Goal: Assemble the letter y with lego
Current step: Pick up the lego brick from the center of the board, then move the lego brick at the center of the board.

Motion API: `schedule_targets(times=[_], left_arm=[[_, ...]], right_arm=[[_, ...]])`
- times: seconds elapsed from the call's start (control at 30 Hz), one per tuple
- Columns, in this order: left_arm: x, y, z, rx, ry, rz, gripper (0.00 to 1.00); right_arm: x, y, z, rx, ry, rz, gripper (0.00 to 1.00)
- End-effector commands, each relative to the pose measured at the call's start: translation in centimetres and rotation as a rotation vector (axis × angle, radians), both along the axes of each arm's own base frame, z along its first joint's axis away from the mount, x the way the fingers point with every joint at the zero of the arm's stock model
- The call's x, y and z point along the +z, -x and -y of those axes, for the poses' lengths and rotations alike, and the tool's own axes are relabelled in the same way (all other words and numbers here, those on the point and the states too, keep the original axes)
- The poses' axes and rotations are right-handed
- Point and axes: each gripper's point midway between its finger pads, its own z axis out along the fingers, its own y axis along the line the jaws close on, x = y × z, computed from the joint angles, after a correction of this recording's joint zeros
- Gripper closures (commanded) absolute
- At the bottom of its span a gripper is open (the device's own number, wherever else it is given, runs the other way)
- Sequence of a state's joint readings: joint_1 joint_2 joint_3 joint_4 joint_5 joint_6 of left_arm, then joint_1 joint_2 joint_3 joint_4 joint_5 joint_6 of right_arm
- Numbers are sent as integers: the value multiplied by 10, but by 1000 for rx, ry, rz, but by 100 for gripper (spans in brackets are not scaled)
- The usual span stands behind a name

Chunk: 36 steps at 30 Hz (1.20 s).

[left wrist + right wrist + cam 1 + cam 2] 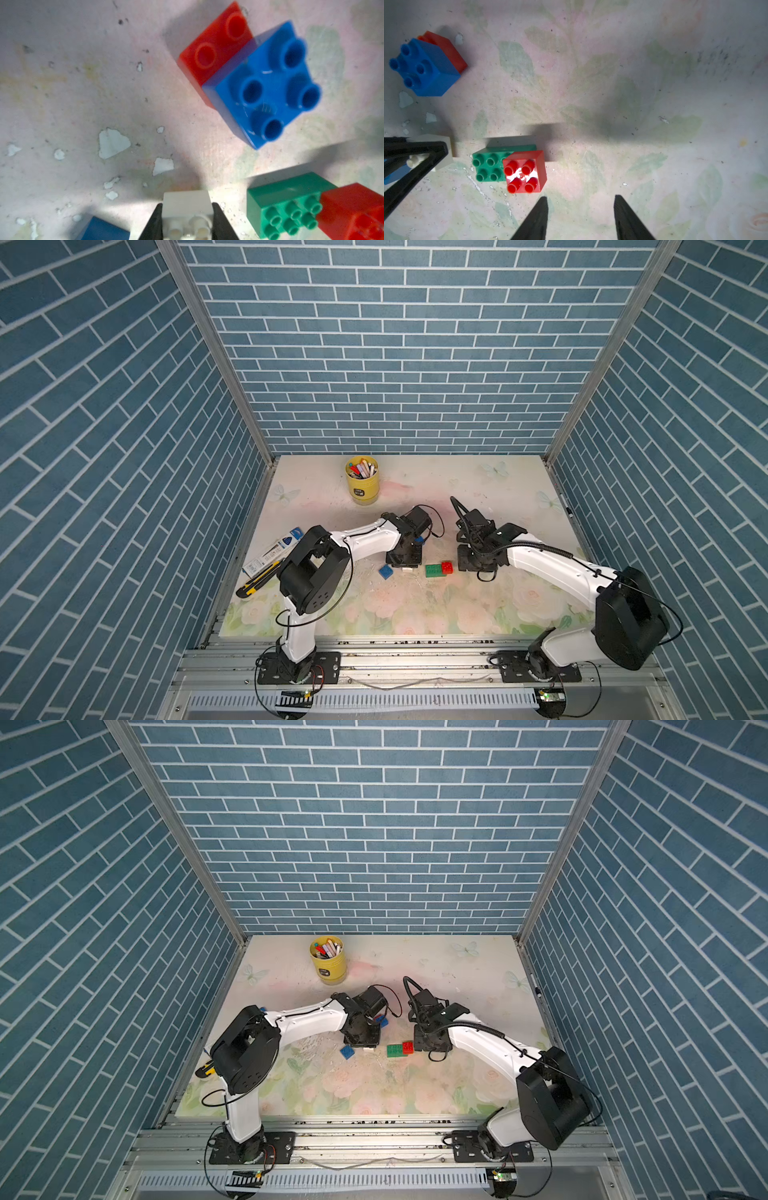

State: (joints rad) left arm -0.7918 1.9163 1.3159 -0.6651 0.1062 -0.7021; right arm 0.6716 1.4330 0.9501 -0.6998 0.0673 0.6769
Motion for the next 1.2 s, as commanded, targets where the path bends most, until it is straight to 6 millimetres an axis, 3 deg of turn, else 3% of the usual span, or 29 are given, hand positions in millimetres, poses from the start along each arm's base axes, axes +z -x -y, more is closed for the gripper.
schedule_targets(times=[0.0, 0.33, 0.83, 1.17], left_arm=[[19, 6, -2, -23, 9, 18, 72], [26, 11, -8, -21, 22, 32, 72], [26, 14, 2, -40, 48, 19, 72], [20, 14, 15, -68, 48, 1, 78]], right_arm=[[-10, 0, 8, -58, 15, -18, 47], [-43, -6, -8, -8, 14, -87, 50], [-46, 2, -48, 79, -33, -102, 52], [-44, 0, -39, 51, -3, -82, 52]])
